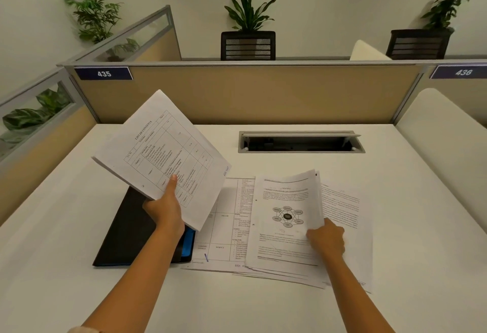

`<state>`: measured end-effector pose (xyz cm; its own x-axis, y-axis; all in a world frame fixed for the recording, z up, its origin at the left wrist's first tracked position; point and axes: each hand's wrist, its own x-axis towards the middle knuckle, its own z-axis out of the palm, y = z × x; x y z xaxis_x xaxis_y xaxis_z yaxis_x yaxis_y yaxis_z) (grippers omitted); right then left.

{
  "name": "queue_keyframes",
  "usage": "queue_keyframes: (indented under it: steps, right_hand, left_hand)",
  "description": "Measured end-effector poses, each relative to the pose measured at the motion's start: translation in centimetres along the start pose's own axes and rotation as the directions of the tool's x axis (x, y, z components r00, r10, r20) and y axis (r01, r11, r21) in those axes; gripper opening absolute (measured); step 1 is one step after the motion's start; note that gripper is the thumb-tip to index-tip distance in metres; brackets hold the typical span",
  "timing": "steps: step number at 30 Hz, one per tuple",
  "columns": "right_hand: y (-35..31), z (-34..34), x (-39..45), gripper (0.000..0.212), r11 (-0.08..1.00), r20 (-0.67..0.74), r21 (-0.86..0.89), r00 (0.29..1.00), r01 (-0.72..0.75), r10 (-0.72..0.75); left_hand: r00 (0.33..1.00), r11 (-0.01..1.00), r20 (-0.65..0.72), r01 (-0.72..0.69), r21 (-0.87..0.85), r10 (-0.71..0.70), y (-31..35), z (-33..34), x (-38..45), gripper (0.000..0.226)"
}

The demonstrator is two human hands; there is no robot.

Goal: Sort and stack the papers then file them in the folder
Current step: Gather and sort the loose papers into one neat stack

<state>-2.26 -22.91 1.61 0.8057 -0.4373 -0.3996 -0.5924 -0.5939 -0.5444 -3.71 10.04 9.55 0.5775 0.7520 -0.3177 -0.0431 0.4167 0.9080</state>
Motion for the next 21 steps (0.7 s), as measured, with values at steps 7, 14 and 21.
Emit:
queue_keyframes:
  steps: [7,14,21]
  right_hand:
    - [1.1,-0.2,0.1,0.042,0.985,-0.077,0.156,0.995,0.071,-0.060]
    - [2.3,-1.3,1.1,0.036,0.937,-0.043,0.318,0.990,0.143,-0.136]
    - [3.0,-1.9,1.5,0.042,0.840,-0.106,0.426,0.941,0.335,-0.322]
  left_hand:
    - [1.000,1.000,0.023,-0.007,0.018,0.006,-0.5,0.6,-0.6,0.030]
    - [1.000,1.000,0.028,-0.010,0.029,0.009,-0.8,0.7,-0.7,0.031]
    - [0.999,0.998,0.025,0.028,0.048,-0.029,-0.9,1.0,-1.1,0.042]
